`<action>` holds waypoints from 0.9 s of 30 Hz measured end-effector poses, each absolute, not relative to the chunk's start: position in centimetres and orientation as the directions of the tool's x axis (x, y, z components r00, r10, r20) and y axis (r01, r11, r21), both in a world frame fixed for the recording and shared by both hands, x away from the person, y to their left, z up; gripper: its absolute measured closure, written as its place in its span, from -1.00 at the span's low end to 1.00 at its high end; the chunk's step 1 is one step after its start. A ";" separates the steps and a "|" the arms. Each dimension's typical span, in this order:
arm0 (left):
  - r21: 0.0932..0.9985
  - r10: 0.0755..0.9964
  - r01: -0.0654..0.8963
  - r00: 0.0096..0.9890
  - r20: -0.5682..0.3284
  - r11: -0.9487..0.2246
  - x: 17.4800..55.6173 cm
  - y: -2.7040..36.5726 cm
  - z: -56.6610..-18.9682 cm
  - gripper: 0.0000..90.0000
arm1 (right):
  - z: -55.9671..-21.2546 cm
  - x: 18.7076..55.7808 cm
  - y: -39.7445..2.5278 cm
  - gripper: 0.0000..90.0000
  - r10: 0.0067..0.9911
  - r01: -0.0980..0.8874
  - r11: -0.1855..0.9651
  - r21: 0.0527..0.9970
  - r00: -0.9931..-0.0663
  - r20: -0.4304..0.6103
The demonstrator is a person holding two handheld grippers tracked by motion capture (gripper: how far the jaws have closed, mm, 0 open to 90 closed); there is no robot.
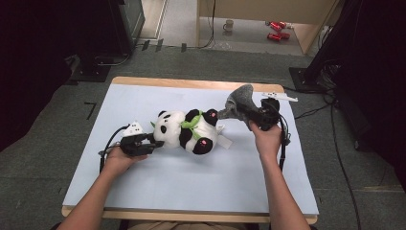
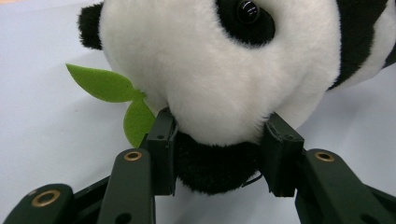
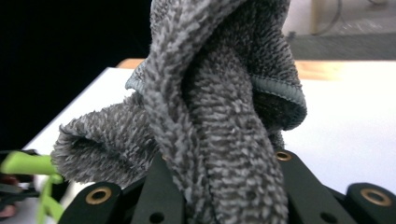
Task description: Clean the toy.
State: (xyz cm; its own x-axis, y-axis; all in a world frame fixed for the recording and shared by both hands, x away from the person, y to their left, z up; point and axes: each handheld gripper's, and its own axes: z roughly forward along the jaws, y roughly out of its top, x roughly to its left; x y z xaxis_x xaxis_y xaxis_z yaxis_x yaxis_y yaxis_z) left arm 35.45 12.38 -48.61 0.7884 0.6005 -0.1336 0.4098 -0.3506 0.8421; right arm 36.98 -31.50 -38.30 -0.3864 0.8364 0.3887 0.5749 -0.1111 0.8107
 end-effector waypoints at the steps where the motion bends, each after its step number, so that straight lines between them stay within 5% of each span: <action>1: 0.843 0.602 0.408 0.788 -0.132 -0.350 35.4 12.4 -48.6 0.21 | -38.0 37.0 -31.1 0.72 0.830 0.570 -0.105 0.815 -0.401 0.388; 14: 0.845 0.623 0.415 0.771 -0.130 -0.337 34.9 12.3 -48.8 0.21 | -39.5 37.8 -24.5 0.71 0.801 0.569 0.092 0.817 -0.529 0.279; 27: 0.846 0.622 0.431 0.767 -0.160 -0.314 35.3 12.2 -48.7 0.21 | -43.9 38.1 -26.5 0.73 0.862 0.671 0.026 0.741 -0.390 0.323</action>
